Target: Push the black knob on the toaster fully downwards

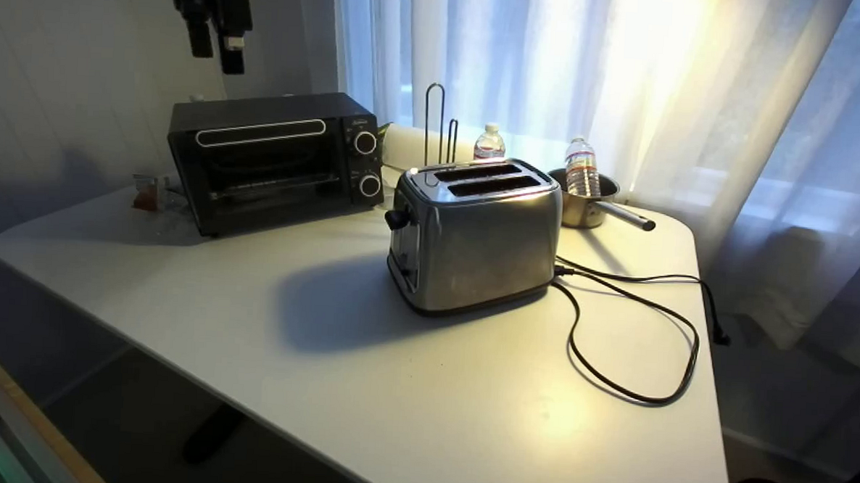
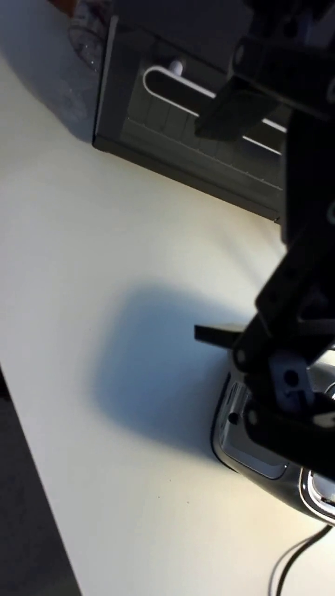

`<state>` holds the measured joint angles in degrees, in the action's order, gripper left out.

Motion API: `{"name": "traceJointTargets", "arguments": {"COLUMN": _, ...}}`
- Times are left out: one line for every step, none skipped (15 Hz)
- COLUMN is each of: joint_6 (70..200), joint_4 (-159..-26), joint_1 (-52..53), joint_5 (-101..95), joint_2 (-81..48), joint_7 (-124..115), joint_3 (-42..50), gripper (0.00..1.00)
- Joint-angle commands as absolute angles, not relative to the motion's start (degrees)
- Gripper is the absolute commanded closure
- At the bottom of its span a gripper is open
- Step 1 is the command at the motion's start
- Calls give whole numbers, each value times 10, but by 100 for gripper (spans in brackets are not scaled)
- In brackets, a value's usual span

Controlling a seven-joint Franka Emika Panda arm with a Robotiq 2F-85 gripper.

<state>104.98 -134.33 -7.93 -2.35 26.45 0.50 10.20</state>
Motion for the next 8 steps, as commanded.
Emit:
{"name": "traceJointTargets", "arguments": {"joint_6": 1063, "joint_4": -1312, "joint_1": -89, "joint_5": 24, "joint_2": 224, "joint_7": -57, "joint_3": 100, "gripper": 0}}
{"name": "traceJointTargets", "arguments": {"joint_6": 1075, "joint_4": -1309, "joint_1": -93, "joint_5": 29, "joint_2": 218, "joint_7": -72, "joint_3": 100, "gripper": 0}}
{"name": "traceJointTargets", "arguments": {"joint_6": 1087, "joint_4": -1306, "joint_1": -97, "joint_5": 32, "joint_2": 211, "joint_7": -86, "joint_3": 100, "gripper": 0}}
{"name": "traceJointTargets", "arguments": {"joint_6": 1097, "joint_4": -1303, "joint_1": -101, "joint_5": 30, "joint_2": 205, "joint_7": -97, "joint_3": 101, "gripper": 0}}
{"name": "traceJointTargets", "arguments": {"joint_6": 1111, "joint_4": -1302, "joint_1": -105, "joint_5": 26, "joint_2": 198, "joint_7": -108, "joint_3": 101, "gripper": 0}}
{"name": "traceJointTargets", "arguments": {"joint_6": 1123, "joint_4": -1301, "joint_1": -110, "joint_5": 18, "joint_2": 192, "joint_7": -116, "joint_3": 101, "gripper": 0}}
{"name": "traceJointTargets", "arguments": {"joint_6": 1136, "joint_4": -1300, "joint_1": -115, "joint_5": 11, "joint_2": 185, "joint_7": -121, "joint_3": 101, "gripper": 0}}
{"name": "traceJointTargets", "arguments": {"joint_6": 1148, "joint_4": -1300, "joint_1": -120, "joint_5": 7, "joint_2": 180, "joint_7": -125, "joint_3": 102, "gripper": 0}}
